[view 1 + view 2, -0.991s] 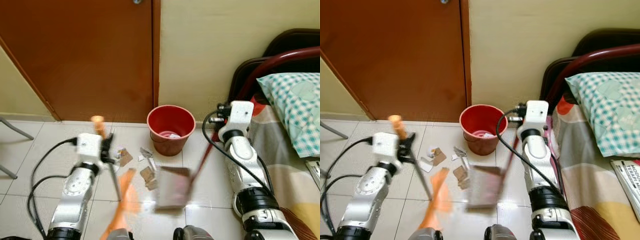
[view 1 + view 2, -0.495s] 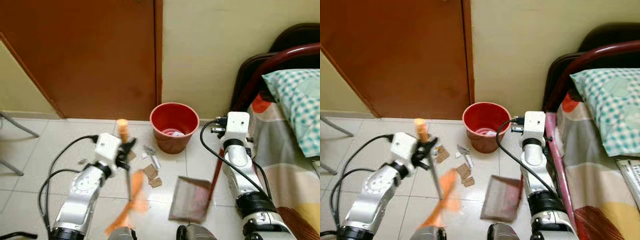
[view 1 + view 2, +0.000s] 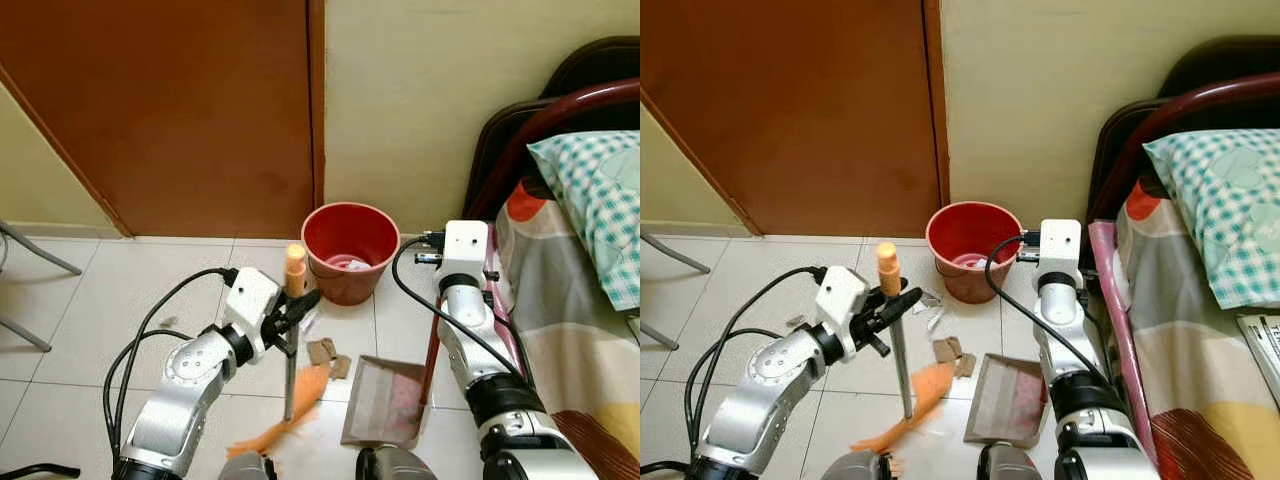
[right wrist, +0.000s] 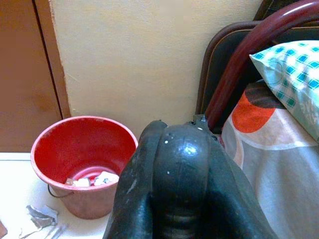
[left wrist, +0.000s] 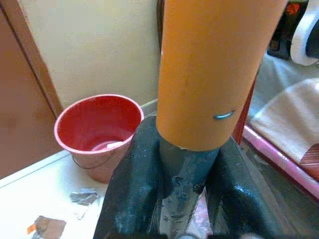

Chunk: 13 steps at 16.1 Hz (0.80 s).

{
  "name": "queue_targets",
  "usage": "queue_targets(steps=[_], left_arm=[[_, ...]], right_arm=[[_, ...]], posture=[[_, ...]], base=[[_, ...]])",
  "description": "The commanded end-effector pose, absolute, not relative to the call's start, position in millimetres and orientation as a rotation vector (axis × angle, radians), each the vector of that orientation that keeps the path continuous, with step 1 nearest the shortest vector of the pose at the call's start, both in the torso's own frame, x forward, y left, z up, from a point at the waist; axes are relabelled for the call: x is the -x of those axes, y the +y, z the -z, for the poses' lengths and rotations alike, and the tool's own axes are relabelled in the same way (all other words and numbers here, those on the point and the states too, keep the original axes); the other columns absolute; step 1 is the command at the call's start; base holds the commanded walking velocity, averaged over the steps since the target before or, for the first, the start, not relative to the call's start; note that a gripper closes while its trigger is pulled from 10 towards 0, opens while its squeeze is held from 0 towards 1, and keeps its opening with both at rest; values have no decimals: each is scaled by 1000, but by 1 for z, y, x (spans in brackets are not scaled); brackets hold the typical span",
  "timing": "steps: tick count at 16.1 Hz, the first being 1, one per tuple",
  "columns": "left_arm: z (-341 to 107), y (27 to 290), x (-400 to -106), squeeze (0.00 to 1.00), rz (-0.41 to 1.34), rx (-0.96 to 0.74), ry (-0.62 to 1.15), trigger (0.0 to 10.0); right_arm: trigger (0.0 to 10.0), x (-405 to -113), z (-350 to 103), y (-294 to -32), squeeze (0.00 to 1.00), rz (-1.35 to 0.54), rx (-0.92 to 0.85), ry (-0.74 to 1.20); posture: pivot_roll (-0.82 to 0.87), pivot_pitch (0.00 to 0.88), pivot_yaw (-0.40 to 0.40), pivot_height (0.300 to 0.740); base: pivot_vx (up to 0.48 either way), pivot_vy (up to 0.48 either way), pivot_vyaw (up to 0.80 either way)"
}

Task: Sweep floor

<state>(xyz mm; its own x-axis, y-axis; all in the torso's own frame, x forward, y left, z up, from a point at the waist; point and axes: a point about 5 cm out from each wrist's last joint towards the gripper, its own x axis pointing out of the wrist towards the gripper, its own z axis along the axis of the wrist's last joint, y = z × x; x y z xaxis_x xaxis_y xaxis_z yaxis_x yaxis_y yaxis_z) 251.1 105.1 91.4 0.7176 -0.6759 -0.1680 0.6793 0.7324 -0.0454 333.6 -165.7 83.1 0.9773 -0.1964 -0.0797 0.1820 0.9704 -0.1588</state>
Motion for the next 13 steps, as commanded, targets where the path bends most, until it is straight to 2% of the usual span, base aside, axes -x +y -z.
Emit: queue_targets(steps=[1,6,8,10,13], left_arm=[[-111,89,-248,0,832,140,98,10000],[-125,93,-255,0,789,247,74,10000],[-123,98,-258,0,751,199,76,10000],[-110,125,-269,0,559,64,99,10000],[-99,156,-271,0,412,4,129,10000]], right_arm=[[10000,-336,-84,-160,0,166,160,92],[10000,-338,-84,-156,0,129,136,91],[10000,-338,-84,-152,0,108,119,89],[10000,-336,-85,-153,0,106,107,71],[10000,-331,-84,-161,0,113,107,57]], posture=[[22,123,25,740],[20,123,19,740],[21,121,17,740],[20,117,17,740],[28,110,9,740]], base=[[0,0,0],[0,0,0],[0,0,0],[0,0,0],[0,0,0]])
